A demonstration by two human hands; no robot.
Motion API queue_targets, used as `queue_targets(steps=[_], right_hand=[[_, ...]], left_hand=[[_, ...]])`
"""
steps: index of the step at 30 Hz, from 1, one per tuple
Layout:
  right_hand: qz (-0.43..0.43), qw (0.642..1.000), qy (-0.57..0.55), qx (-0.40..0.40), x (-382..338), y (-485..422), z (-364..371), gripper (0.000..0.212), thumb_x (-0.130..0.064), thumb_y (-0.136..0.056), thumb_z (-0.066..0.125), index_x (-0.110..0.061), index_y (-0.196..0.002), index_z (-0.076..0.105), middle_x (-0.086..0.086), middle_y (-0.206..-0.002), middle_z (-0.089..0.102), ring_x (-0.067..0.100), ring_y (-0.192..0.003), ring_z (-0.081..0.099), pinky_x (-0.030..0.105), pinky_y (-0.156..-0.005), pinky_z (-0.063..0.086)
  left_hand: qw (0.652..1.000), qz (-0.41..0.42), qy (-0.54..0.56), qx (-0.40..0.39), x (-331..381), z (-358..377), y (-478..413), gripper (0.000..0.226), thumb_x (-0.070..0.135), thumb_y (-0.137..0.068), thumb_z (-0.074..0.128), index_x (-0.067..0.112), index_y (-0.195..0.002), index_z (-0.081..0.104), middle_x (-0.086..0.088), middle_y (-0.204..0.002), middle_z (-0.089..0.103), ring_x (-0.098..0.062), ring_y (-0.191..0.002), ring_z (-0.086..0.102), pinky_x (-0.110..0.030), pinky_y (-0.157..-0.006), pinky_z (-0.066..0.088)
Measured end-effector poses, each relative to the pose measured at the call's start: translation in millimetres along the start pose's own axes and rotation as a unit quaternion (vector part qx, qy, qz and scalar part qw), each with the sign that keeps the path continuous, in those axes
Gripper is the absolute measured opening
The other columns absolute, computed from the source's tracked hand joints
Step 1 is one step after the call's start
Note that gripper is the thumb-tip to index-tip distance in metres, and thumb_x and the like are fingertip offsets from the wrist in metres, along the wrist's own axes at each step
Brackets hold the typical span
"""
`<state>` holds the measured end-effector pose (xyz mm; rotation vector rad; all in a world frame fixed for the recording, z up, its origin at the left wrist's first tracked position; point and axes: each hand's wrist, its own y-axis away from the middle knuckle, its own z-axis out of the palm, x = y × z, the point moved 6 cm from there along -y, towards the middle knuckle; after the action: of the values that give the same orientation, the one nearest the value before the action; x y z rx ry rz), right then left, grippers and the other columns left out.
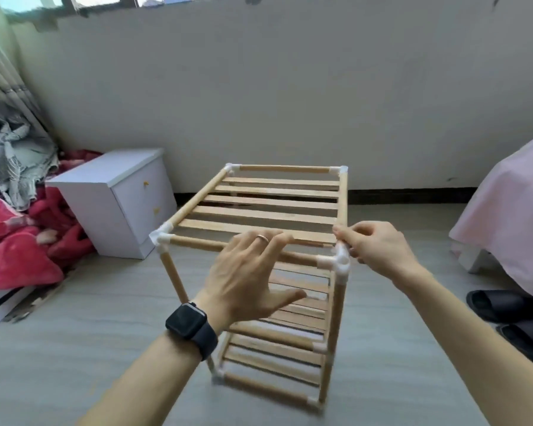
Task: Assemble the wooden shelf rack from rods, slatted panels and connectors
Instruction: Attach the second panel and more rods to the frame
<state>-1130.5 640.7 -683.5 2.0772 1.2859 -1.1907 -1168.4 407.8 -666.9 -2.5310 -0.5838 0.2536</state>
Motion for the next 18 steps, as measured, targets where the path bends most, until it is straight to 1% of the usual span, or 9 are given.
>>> queue_targets(steps=[2,3,5,7,9,11,13,15,18], right_hand=[[-0.06,0.992,0.074,0.087,-7.4,6.0,-19.4,0.043,-0.06,-0.093,0.061,-0.023,-0.114,0.067,-0.004,-0.109,0.067,0.02,-0.108,0.062,0.048,-0.095,0.054],[-0.1,0.988,0.088,0.078,-13.5,10.1,-19.3,0.056,-0.065,-0.091,0.058,-0.022,-0.128,0.06,-0.001,-0.124,0.062,0.021,-0.119,0.055,0.048,-0.102,0.05],[-0.163,0.967,0.197,-0.019,-25.7,19.1,-4.6,0.087,-0.082,-0.082,0.045,-0.025,-0.147,0.045,-0.003,-0.147,0.047,0.02,-0.141,0.033,0.049,-0.116,0.034],[-0.206,0.901,0.373,-0.079,-27.0,20.4,10.8,0.099,-0.087,-0.074,0.039,-0.028,-0.154,0.033,-0.005,-0.157,0.034,0.017,-0.148,0.018,0.052,-0.119,0.019],[-0.226,0.854,0.461,-0.087,-28.3,11.2,15.3,0.092,-0.082,-0.074,0.049,-0.03,-0.149,0.036,-0.004,-0.151,0.036,0.019,-0.143,0.026,0.052,-0.114,0.021],[-0.245,0.832,0.493,-0.069,-35.6,0.3,16.8,0.08,-0.075,-0.076,0.058,-0.03,-0.141,0.043,-0.004,-0.14,0.042,0.019,-0.134,0.036,0.048,-0.104,0.029],[-0.252,0.817,0.514,-0.07,-40.2,-10.3,20.6,0.072,-0.068,-0.078,0.061,-0.029,-0.138,0.046,-0.004,-0.135,0.045,0.02,-0.13,0.039,0.044,-0.1,0.034],[-0.259,0.815,0.512,-0.079,-40.2,-16.9,23.2,0.067,-0.062,-0.079,0.063,-0.029,-0.135,0.047,-0.005,-0.131,0.048,0.019,-0.128,0.041,0.042,-0.101,0.035],[-0.265,0.83,0.477,-0.113,-33.0,-18.9,19.1,0.065,-0.055,-0.075,0.066,-0.03,-0.132,0.048,-0.01,-0.124,0.05,0.014,-0.119,0.047,0.039,-0.104,0.035]], left_hand=[[0.996,-0.054,-0.054,-0.049,-35.7,-9.9,2.4,0.088,0.078,-0.078,0.055,0.025,-0.146,0.036,-0.001,-0.137,0.053,-0.023,-0.123,0.051,-0.043,-0.107,0.042],[0.989,-0.09,-0.081,-0.084,-57.0,-13.7,6.4,0.091,0.081,-0.076,0.055,0.028,-0.148,0.033,0.0,-0.139,0.053,-0.023,-0.127,0.049,-0.044,-0.111,0.038],[0.971,-0.152,-0.118,-0.139,-90.7,-16.8,16.8,0.09,0.085,-0.076,0.051,0.032,-0.147,0.035,0.005,-0.137,0.055,-0.02,-0.126,0.05,-0.042,-0.111,0.035],[0.963,-0.183,-0.124,-0.154,-101.4,-13.4,23.4,0.072,0.079,-0.082,0.049,0.035,-0.139,0.043,0.009,-0.131,0.058,-0.016,-0.116,0.055,-0.038,-0.103,0.039],[0.959,-0.207,-0.124,-0.148,-101.8,-8.2,23.7,0.058,0.07,-0.087,0.048,0.035,-0.134,0.047,0.009,-0.128,0.059,-0.016,-0.113,0.057,-0.037,-0.096,0.043],[0.951,-0.229,-0.121,-0.171,-101.3,-5.3,21.6,0.061,0.07,-0.085,0.047,0.033,-0.134,0.047,0.007,-0.124,0.059,-0.018,-0.109,0.058,-0.037,-0.089,0.048],[0.944,-0.242,-0.116,-0.194,-104.1,-5.9,19.1,0.061,0.066,-0.084,0.051,0.032,-0.135,0.048,0.006,-0.123,0.06,-0.019,-0.105,0.06,-0.036,-0.084,0.051],[0.944,-0.234,-0.13,-0.191,-104.9,-8.5,17.3,0.056,0.059,-0.086,0.051,0.031,-0.134,0.049,0.006,-0.123,0.06,-0.02,-0.105,0.061,-0.035,-0.083,0.052],[0.949,-0.214,-0.147,-0.177,-100.9,-10.5,15.9,0.05,0.056,-0.089,0.049,0.029,-0.131,0.051,0.006,-0.117,0.062,-0.019,-0.099,0.062,-0.033,-0.082,0.051]])
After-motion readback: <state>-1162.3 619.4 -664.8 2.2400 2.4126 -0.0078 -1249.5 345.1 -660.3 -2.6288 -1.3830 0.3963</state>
